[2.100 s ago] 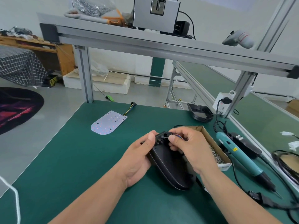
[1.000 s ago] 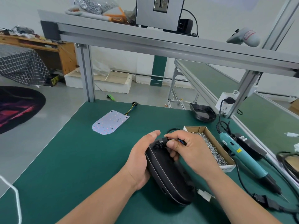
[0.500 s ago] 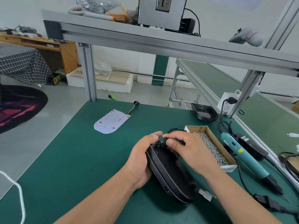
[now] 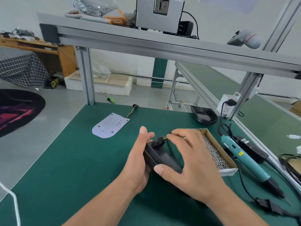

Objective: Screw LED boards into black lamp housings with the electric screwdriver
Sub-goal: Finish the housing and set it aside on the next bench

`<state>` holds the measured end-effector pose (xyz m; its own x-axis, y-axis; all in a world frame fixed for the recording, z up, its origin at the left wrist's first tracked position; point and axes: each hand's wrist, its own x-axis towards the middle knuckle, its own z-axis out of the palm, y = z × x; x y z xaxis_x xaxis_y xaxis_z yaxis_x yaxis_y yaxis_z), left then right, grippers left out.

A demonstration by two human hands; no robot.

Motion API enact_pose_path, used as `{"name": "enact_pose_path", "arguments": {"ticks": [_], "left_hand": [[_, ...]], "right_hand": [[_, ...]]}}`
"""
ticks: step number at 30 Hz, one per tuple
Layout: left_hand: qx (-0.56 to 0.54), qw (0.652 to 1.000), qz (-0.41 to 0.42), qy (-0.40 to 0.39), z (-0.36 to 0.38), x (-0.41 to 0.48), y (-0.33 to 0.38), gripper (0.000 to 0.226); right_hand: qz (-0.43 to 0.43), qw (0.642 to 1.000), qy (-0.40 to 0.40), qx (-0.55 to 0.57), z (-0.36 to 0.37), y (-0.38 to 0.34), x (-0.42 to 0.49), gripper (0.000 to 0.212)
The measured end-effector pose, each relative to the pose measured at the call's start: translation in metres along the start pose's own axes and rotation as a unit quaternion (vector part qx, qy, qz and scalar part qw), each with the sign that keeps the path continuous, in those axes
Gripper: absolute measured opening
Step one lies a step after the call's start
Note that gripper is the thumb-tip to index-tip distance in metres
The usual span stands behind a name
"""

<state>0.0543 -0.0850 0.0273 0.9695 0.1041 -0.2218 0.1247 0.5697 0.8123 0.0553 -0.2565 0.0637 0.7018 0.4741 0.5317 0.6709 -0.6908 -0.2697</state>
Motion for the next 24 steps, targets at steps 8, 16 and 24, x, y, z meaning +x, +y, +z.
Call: {"name": "enact_pose_path", "arguments": {"ticks": [8,16,24], "left_hand": [[0.04,0.996,0.067,-0.047,-0.003,-0.002,0.004,0.102],[0.188,0.973,0.12,-0.059,-0.009,0.006,0.009,0.082],[0.162,0.977,0.135,-0.041,-0.011,0.012,0.0,0.05]], "right_hand": [[0.098,0.987,-0.104,0.075,0.009,-0.002,-0.002,0.079],[0.139,0.971,-0.118,0.153,0.003,0.007,-0.002,0.081],[0.091,0.973,-0.141,0.16,-0.004,0.008,0.004,0.054]]}}
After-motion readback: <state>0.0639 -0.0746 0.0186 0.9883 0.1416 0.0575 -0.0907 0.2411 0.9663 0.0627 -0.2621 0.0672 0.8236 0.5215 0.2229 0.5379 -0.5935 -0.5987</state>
